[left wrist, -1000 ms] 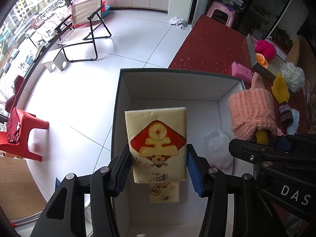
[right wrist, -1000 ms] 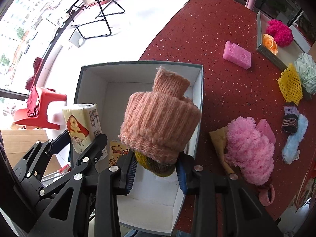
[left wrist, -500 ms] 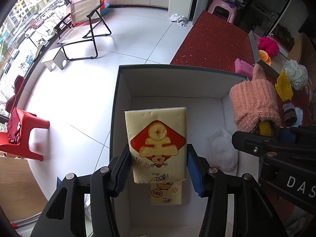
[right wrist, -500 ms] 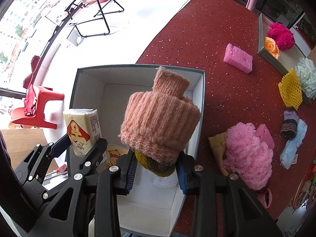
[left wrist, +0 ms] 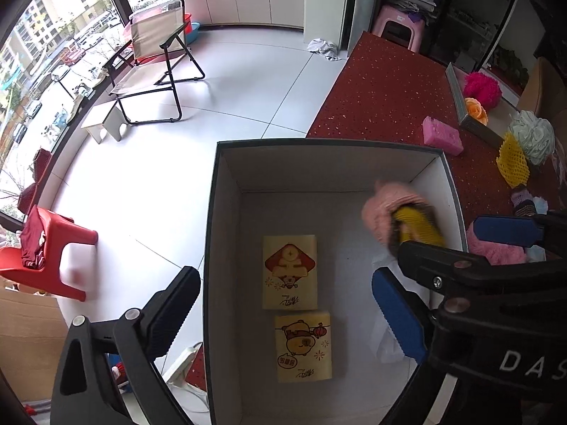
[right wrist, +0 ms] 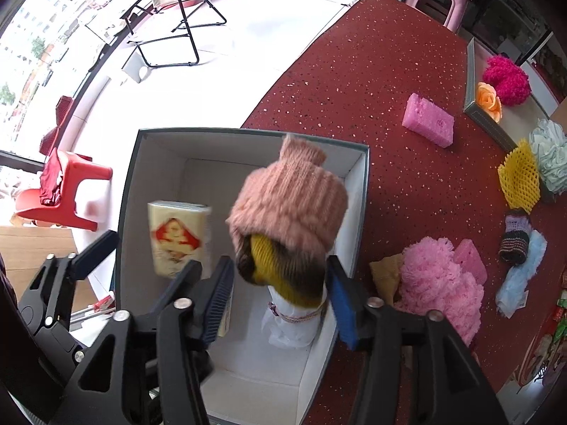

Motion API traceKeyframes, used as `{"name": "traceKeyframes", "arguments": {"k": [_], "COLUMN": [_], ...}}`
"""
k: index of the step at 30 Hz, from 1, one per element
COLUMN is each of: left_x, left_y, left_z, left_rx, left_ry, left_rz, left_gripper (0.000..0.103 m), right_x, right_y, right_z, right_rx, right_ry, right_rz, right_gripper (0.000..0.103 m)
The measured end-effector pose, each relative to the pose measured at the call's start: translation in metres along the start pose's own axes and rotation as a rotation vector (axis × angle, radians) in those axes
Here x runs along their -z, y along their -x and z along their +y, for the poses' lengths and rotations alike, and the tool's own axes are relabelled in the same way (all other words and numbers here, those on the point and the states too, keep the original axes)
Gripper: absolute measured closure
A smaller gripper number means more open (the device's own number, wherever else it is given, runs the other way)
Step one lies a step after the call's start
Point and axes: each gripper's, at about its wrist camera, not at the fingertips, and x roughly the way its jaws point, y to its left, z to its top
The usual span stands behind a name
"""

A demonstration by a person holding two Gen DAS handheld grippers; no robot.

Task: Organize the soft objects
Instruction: 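Open both grippers to drop the tissue pack and hat into the box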

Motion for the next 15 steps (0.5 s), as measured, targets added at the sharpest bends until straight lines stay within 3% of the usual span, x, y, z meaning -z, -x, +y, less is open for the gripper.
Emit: {"name": "traceKeyframes", "arguments": {"k": [2,8,15], "left_x": [-0.001,0.000,0.011], "left_y": [0.001,-0.004,-0.006], "left_z": [-0.001,-0.007,-0.018], "left_rx": [0.004,0.006,0.050], "left_ry": [-0.005,-0.015,-0.020], "left_rz": [0.005,0.051,0.109], "left_gripper": [0.001,0.001,0.001], "right_x": [0.000,0.003,0.029], "right_y": [0.005,0.016,0.027], "right_z": [0.000,-0.010,-0.051], "right_rx": [0.003,0.018,0.026], "right_ry": [0.006,-0.025,-0.112], "right_rz": [-0.022,-0.049,-0.064], "right_gripper": [0.018,0.007,0.007]}}
